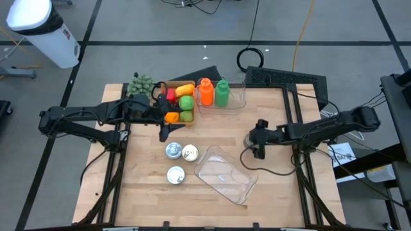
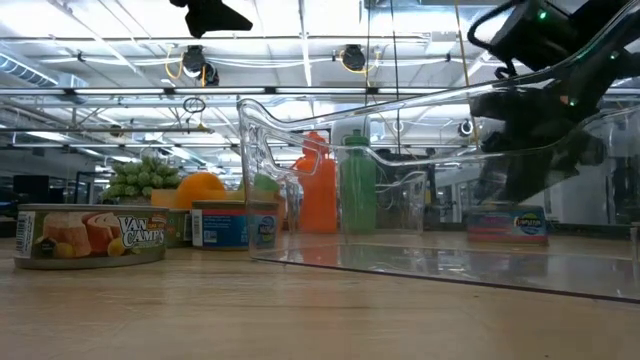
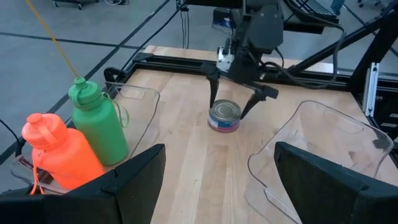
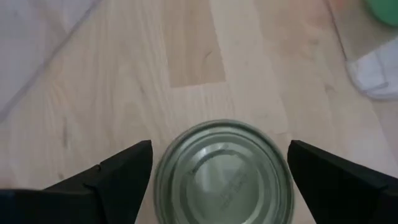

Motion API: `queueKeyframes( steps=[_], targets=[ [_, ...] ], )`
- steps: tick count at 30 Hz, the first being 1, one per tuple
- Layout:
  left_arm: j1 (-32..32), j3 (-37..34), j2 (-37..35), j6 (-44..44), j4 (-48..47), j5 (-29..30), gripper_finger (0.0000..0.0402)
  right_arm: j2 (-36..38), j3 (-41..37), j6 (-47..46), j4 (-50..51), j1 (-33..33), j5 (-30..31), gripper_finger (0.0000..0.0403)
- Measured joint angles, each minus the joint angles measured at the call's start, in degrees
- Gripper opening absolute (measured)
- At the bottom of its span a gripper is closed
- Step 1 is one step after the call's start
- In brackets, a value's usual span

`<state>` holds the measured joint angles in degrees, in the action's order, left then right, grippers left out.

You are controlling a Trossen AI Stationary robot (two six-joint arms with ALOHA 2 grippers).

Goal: Pick & Place Food Item
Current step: Put the right blue pink tuna can into the bottom transparent bin

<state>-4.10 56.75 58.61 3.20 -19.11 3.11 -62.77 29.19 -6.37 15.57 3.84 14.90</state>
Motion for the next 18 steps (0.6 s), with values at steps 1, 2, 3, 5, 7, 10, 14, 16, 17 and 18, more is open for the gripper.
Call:
queueKeyframes(
  steps=[1,2,3,5,7,10,14,16,17,18],
  targets=[
    [0.0,0.0,0.0,-0.02,0.0,0.0,0.031,-0.56,0.0,0.95,0.06,-0.02,-0.25,0.0356],
    [0.0,0.0,0.0,-0.02,-0.02,0.0,0.031,-1.13,0.0,1.74,0.06,-0.02,-0.78,0.0357],
    [0.0,0.0,0.0,-0.02,-0.05,0.0,0.031,-1.76,0.0,2.62,0.08,-0.02,-1.61,0.0357],
    [0.0,0.0,0.0,-0.02,-0.19,0.0,0.031,-3.47,0.05,4.34,-0.03,0.03,-1.38,0.0357],
    [0.0,0.0,0.0,-0.02,-0.28,0.0,0.031,-5.46,0.22,6.15,-0.54,-0.09,-0.38,0.0357],
    [0.0,0.0,0.0,-0.18,-0.28,0.0,0.031,-8.87,0.36,7.32,-1.63,-0.13,2.9,0.0357],
    [0.0,0.0,0.0,-0.33,-0.31,0.0,0.031,-11.14,0.38,8.82,-2.8,-0.5,4.44,0.0357],
    [0.0,0.0,0.0,-0.33,-0.33,0.0,0.031,-10.37,0.82,11.01,-2.67,-0.4,4.83,0.0357],
    [0.0,0.0,0.0,-0.35,-0.35,0.0,0.031,-9.81,1.19,11.91,-1.96,-0.06,5.79,0.0357],
    [0.0,0.0,0.0,-0.41,-0.35,0.0,0.031,-9.26,1.57,12.41,-1.4,0.4,6.9,0.0357]
  ],
)
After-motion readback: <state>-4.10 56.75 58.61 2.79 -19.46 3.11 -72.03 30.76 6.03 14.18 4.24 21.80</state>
